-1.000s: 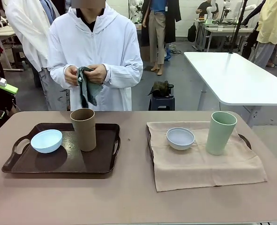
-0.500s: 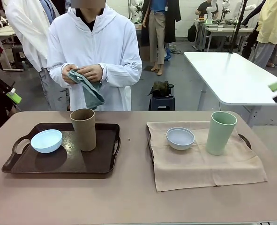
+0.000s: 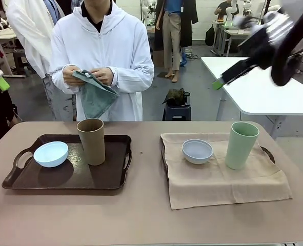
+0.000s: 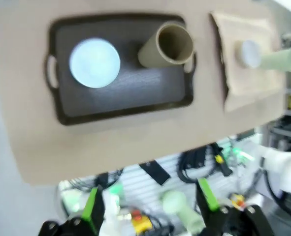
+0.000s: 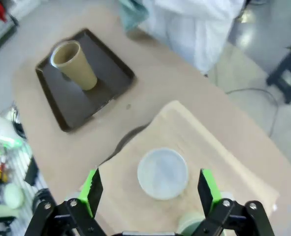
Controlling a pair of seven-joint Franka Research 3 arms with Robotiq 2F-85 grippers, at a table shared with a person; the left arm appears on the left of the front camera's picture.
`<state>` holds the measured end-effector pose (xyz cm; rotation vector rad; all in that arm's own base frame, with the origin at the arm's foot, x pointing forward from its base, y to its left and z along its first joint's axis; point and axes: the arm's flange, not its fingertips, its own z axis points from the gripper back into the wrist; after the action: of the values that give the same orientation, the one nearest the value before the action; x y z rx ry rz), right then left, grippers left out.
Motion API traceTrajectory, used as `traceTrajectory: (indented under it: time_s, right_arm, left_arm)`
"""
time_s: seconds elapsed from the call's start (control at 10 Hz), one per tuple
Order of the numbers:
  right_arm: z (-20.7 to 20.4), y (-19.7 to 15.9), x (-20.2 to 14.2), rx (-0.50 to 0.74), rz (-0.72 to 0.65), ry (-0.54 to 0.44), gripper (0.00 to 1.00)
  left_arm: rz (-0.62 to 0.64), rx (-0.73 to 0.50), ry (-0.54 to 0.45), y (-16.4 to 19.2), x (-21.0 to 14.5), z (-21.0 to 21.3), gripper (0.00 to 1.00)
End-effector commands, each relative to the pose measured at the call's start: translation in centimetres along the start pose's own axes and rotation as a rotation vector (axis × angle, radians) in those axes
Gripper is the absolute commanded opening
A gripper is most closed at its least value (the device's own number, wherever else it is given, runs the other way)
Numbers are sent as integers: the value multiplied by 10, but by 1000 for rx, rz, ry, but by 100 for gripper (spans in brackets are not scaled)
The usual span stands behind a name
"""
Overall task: Set up a tray with a mat and arrange the tableware.
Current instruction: Pick up the Picnic Bowl and Reusable plastic cup from the Handle tray in front of the human's position and hold them in the air.
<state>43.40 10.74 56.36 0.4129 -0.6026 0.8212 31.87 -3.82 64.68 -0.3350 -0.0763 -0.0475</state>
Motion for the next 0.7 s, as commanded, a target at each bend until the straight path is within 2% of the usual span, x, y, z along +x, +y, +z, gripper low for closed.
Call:
traceTrajectory:
  time_s: [0.0, 0.2, 0.3, 0.4, 0.6]
  right_arm:
    - [-58, 15, 3, 21, 188, 16, 100]
    - [-99, 32, 12, 43, 315, 57, 100]
    - [-108, 31, 15, 67, 297, 56, 100]
    - [-91, 49, 15, 60, 253, 58, 100]
    - [-91, 49, 15, 60, 253, 58, 100]
  left_arm:
    - [73, -83, 52, 3, 18, 18, 97]
    - [104, -123, 59, 14, 30, 20, 97]
    - [105, -142, 73, 17, 31, 19, 97]
    - [60, -92, 52, 14, 22, 16, 97]
    - [60, -92, 52, 14, 22, 16, 97]
